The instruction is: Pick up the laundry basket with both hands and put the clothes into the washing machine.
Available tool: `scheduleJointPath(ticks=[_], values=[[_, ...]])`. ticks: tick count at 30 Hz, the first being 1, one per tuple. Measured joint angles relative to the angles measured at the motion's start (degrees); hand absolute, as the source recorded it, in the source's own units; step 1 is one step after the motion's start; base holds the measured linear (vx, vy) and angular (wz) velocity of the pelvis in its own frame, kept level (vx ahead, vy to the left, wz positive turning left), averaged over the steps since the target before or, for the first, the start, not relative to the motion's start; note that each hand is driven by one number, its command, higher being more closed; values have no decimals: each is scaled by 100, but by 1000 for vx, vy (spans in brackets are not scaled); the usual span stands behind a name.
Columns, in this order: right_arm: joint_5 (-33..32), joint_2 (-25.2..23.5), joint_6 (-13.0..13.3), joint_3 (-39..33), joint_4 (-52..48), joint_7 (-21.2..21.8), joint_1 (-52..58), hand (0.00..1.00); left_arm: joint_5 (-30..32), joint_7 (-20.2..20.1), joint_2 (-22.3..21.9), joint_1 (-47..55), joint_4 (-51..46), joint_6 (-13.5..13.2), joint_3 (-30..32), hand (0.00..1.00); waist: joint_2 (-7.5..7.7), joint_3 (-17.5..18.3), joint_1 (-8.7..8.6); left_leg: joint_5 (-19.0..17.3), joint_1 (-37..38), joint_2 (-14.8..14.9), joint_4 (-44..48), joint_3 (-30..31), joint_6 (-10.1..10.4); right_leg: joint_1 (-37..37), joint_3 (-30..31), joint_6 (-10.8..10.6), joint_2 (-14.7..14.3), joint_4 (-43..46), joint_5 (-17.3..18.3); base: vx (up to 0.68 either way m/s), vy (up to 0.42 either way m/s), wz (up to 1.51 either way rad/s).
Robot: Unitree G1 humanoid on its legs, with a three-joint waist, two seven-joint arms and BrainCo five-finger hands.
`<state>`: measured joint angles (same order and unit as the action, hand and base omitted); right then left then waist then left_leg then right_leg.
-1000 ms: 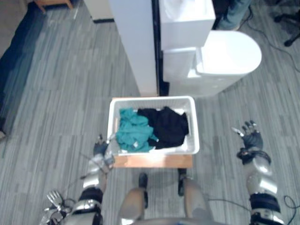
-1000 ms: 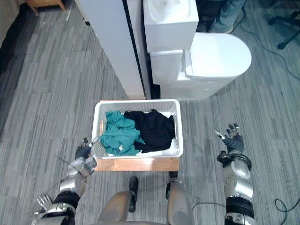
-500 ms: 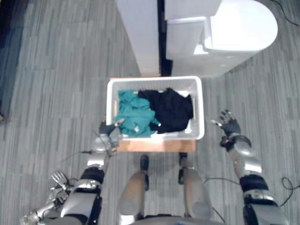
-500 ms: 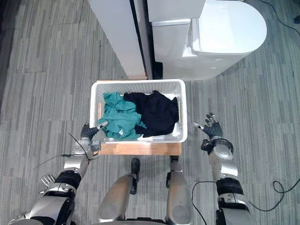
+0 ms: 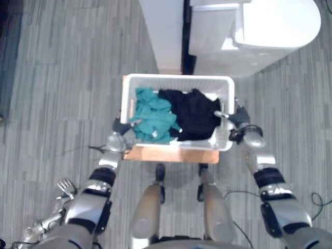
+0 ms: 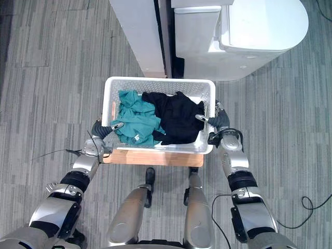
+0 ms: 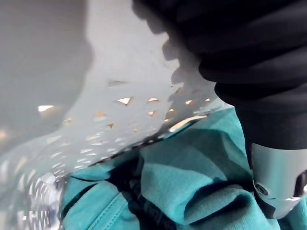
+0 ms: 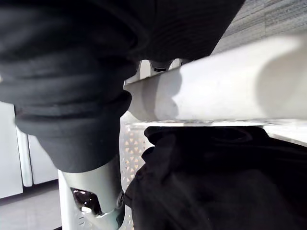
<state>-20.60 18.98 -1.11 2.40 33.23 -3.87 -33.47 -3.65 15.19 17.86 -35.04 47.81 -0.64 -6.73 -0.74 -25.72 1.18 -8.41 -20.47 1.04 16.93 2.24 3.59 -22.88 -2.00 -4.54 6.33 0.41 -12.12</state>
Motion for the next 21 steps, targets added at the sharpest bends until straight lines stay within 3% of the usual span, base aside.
scheduleJointPath(ticks=[12,13,21], values=[[49,59,129,225,717,-113,-766,0,100,123,191,-665,77,-97,-63,0,139,-90,-4,12,-521,8,232,167,25,-280,-119,0,-6,-76,-77,-16,-17,6],[46,64,154,225,787,-111,-827,100,100,123,208,-734,103,-99,-73,100,144,-92,-6,23,-576,9,245,181,41,-320,-121,-18,-3,-74,-77,-65,-39,12],[-136,93,261,210,1600,-252,-1489,100,184,123,440,-1358,292,-98,-236,100,268,-158,4,57,-993,73,520,237,133,-573,-105,-70,-17,-70,-121,-73,-32,4]])
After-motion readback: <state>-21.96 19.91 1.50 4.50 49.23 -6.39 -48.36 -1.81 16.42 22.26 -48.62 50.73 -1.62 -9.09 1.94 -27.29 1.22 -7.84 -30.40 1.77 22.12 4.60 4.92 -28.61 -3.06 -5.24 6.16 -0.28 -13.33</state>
